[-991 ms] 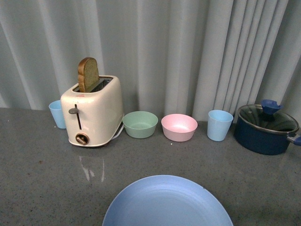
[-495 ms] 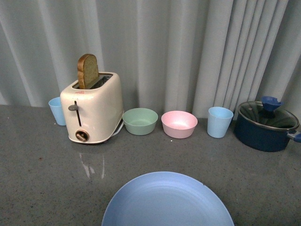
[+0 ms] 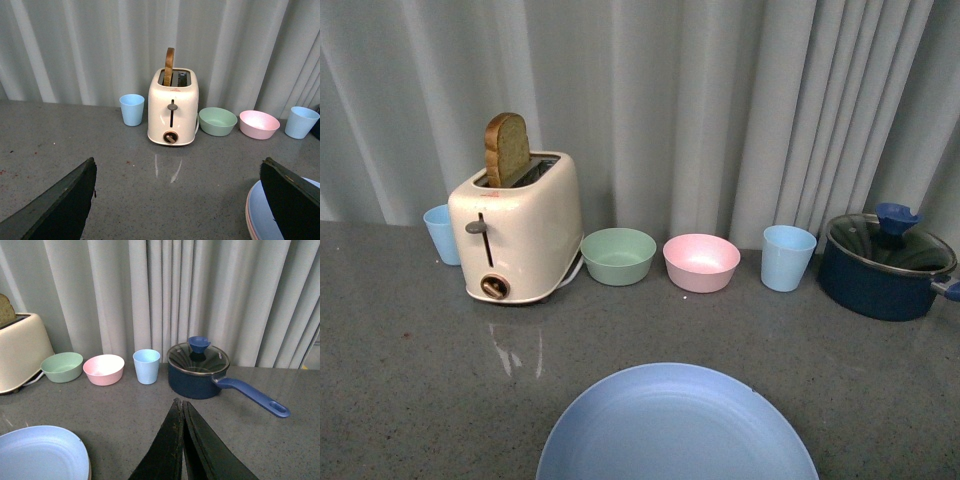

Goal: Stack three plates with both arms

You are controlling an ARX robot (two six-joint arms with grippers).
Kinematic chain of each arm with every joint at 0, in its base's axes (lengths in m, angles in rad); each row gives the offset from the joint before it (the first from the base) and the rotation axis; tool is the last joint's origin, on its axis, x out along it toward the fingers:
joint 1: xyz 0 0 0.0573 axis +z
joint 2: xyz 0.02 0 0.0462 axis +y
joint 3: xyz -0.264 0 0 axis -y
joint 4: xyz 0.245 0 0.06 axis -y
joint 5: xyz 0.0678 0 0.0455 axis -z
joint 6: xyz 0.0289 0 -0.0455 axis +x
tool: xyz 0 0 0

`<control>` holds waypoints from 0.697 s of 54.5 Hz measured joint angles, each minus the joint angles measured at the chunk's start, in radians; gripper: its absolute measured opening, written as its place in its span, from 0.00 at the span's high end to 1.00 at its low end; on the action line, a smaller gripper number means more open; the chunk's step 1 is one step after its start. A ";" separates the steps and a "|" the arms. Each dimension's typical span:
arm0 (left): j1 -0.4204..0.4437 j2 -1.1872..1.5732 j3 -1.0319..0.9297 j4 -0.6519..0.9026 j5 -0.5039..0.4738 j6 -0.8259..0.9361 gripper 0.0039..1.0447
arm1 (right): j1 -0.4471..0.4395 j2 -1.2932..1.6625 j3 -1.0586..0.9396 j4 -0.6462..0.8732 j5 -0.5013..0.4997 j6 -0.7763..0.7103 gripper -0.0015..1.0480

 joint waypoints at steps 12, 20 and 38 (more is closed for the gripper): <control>0.000 0.000 0.000 0.000 0.000 0.000 0.06 | 0.000 -0.079 0.000 -0.078 0.000 0.000 0.97; 0.000 0.000 0.000 0.000 0.000 0.000 0.06 | 0.000 -0.119 0.000 -0.118 0.000 0.000 0.97; 0.000 0.000 0.000 0.000 0.000 0.000 0.06 | 0.000 -0.328 0.000 -0.330 0.000 0.000 0.97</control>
